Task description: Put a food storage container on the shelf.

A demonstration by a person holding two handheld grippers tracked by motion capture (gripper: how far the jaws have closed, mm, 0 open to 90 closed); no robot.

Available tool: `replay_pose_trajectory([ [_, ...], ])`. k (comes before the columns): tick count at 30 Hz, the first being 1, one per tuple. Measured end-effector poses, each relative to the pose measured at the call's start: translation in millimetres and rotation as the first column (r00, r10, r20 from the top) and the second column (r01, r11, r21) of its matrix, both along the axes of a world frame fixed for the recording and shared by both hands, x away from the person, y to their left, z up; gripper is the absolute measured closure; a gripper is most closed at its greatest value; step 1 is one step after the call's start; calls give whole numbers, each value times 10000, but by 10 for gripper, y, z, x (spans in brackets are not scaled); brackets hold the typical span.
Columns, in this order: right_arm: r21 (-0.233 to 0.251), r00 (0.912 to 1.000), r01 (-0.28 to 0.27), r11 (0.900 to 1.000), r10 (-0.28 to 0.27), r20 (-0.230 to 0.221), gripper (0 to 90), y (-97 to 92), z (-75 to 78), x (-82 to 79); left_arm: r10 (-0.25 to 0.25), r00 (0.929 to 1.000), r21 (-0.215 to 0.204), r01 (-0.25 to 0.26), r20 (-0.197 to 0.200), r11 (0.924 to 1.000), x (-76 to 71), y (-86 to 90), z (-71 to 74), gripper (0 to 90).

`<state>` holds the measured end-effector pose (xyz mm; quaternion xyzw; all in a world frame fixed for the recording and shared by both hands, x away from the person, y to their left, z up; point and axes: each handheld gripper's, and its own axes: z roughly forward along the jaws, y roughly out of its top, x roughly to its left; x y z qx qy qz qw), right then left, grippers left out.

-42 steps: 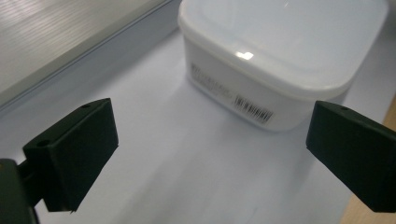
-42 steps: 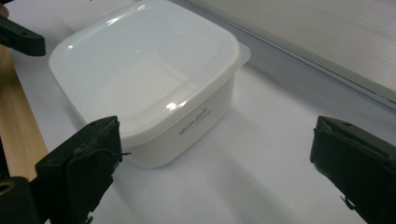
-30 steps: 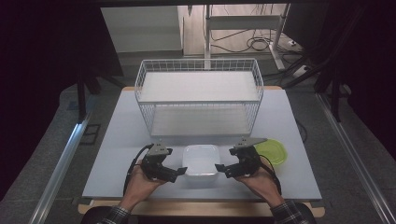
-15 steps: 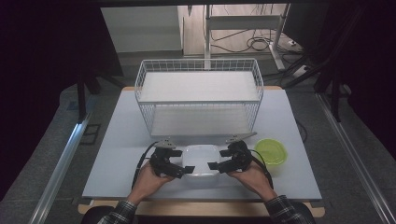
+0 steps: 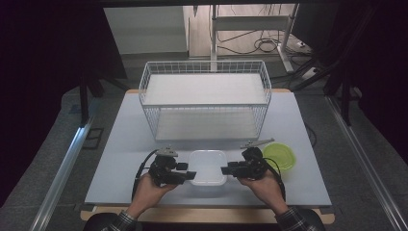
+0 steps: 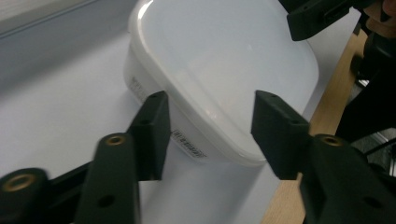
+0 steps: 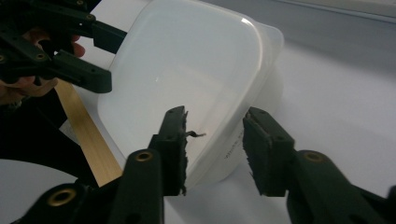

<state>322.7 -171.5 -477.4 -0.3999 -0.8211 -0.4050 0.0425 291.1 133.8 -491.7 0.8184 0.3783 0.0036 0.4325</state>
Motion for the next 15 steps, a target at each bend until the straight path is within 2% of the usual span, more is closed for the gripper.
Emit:
replay_pose_trajectory([
  [1, -13, 9999, 74, 10000, -74, 139, 645, -7, 13, -8, 0, 10000, 0, 0, 0, 10000, 0, 0, 0, 563],
  [3, -3, 9996, 120, 9999, -120, 267, 664, -13, 26, -10, 312, 9993, -28, -311, 219, 9995, 0, 1, 10, 588],
  [4, 79, 9986, 275, 9996, -278, 441, 698, -21, 41, -4, 648, 9970, -18, -648, 425, 9979, 0, -8, 22, 623],
  [5, 79, 9986, 275, 9996, -278, 441, 698, -21, 41, -4, 648, 9970, -18, -648, 425, 9979, 0, -8, 22, 647],
  [6, 231, 9974, 426, 9988, -439, 570, 752, -36, 50, 8, 957, 9936, -139, -950, 608, 9954, 2, 6, 29, 681],
  [7, 231, 9974, 426, 9988, -439, 570, 752, -36, 50, 8, 957, 9936, -139, -950, 608, 9954, 2, 6, 29, 730],
  [8, 311, 9963, 517, 9982, -537, 671, 789, -47, 51, 15, 1064, 9918, -157, -1056, 705, 9943, 2, 14, 27, 730],
  [9, 240, 9946, 587, 9980, -606, 841, 785, -51, 50, 16, 1112, 9895, -31, -1114, 921, 9938, -1, 5, 17, 784],
  [10, 24, 9897, 638, 9980, -636, 1283, 785, -20, 29, 5, 1272, 9867, -56, -1273, 1013, 9919, -3, -5, 12, 785],
  [11, 24, 9897, 638, 9980, -636, 1283, 785, -20, 29, 5, 1272, 9867, -56, -1273, 1013, 9919, -3, -5, 12, 785],
  [12, -68, 9861, 676, 9977, -657, 1523, 786, -6, 33, 5, 1334, 9863, -218, -1319, 967, 9910, 0, 6, 8, 785],
  [15, 82, 9842, 714, 9974, -718, 1620, 785, -10, 28, 3, 1394, 9854, -331, -1367, 977, 9901, -3, 15, 10, 786],
])
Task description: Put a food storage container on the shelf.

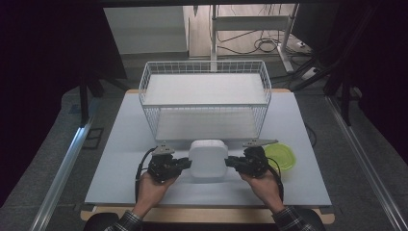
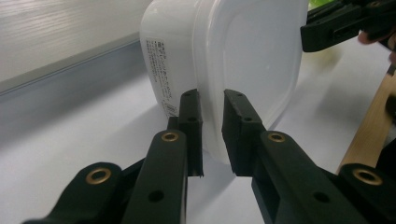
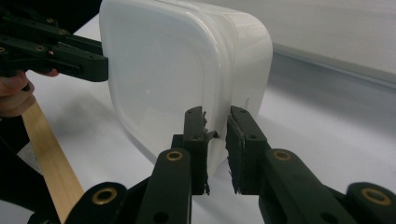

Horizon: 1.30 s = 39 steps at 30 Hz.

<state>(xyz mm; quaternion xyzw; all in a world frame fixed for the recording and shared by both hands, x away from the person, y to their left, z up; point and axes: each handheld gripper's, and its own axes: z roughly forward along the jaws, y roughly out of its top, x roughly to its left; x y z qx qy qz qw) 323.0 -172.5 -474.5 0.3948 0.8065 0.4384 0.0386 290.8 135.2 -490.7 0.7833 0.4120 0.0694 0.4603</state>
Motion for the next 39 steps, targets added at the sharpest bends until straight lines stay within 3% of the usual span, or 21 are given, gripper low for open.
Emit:
replay_pose_trajectory([
  [6, 223, 9985, -28, 9997, 16, 548, 787, 4, 65, -35, 53, 9999, -236, -50, 113, 9997, -14, 31, 43, 786],
  [22, 404, 9933, -163, 9991, 115, 1153, 791, 43, 258, -17, 224, 9987, -193, -215, 457, 9996, 26, 62, 227, 782],
  [29, 352, 9850, -158, 9993, 95, 1720, 792, 85, 469, 7, 331, 9956, -194, -315, 881, 9993, 53, 89, 396, 782],
  [39, 520, 9786, -270, 9983, 158, 2051, 791, 119, 724, 96, 445, 9892, -75, -439, 1399, 9990, 109, 128, 724, 782],
])
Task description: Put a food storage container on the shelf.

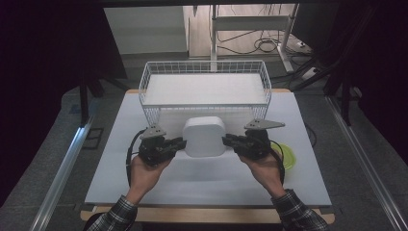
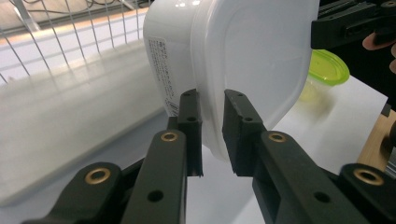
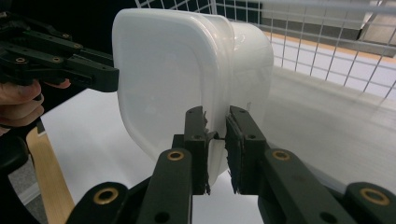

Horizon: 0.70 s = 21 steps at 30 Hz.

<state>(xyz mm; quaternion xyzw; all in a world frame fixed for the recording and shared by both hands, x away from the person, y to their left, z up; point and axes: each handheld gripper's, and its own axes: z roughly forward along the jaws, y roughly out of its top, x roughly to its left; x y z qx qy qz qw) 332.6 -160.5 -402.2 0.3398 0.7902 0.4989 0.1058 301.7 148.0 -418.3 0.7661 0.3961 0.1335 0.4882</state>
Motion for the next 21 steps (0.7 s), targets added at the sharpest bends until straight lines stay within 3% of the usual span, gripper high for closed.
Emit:
replay_pose_trajectory([
  [6, 233, 9999, -48, 9997, 44, 153, 790, 6, 167, 78, 80, 9993, -76, -77, 358, 9999, 45, 21, 198, 782],
  [21, 430, 9979, -54, 9991, 26, 643, 790, 45, 523, 149, 182, 9962, -287, -158, 853, 9995, 121, 66, 539, 781],
])
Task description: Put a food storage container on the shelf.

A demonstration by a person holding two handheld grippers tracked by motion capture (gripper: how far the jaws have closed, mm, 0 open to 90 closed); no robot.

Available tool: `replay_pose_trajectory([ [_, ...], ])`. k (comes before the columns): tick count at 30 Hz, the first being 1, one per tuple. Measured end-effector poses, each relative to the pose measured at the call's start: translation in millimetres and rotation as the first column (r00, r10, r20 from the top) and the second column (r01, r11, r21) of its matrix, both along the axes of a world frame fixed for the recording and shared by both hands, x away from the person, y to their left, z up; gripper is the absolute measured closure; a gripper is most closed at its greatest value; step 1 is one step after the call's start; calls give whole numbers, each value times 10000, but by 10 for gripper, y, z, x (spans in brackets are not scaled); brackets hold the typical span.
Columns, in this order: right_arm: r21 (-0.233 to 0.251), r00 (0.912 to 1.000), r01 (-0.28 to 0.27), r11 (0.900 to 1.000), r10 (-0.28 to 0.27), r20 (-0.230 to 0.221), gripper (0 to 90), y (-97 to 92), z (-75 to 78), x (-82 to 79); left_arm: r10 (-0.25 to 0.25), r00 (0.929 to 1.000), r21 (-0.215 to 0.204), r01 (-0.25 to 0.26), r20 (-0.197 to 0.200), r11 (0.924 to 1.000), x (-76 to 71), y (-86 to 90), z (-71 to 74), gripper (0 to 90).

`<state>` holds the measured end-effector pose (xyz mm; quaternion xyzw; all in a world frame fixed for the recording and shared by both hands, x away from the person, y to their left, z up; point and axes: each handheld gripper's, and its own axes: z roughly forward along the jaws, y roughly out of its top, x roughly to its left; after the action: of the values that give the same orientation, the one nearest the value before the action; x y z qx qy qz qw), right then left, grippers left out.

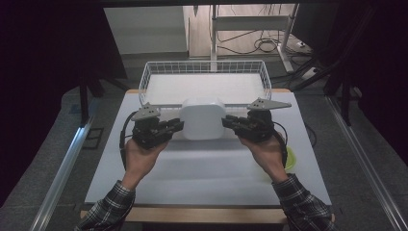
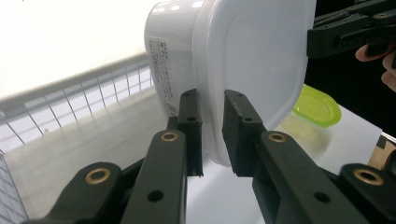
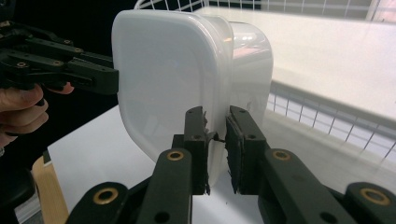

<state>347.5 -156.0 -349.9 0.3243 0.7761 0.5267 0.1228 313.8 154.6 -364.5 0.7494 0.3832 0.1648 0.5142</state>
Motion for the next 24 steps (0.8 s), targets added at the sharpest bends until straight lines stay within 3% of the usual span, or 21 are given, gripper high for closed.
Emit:
replay_pose_trajectory([
  [10, 281, 9996, 37, 9996, -45, 270, 790, 39, 280, 94, 148, 9993, -185, -141, 352, 9997, 88, 46, 299, 781],
  [17, 519, 9995, 179, 9985, -192, 242, 785, 84, 492, 282, 277, 9985, -334, -262, 468, 9991, 279, 80, 517, 780],
  [24, 526, 9989, 437, 9977, -445, 153, 783, 110, 556, 462, 362, 9988, -435, -347, 330, 9985, 477, 72, 563, 776],
])
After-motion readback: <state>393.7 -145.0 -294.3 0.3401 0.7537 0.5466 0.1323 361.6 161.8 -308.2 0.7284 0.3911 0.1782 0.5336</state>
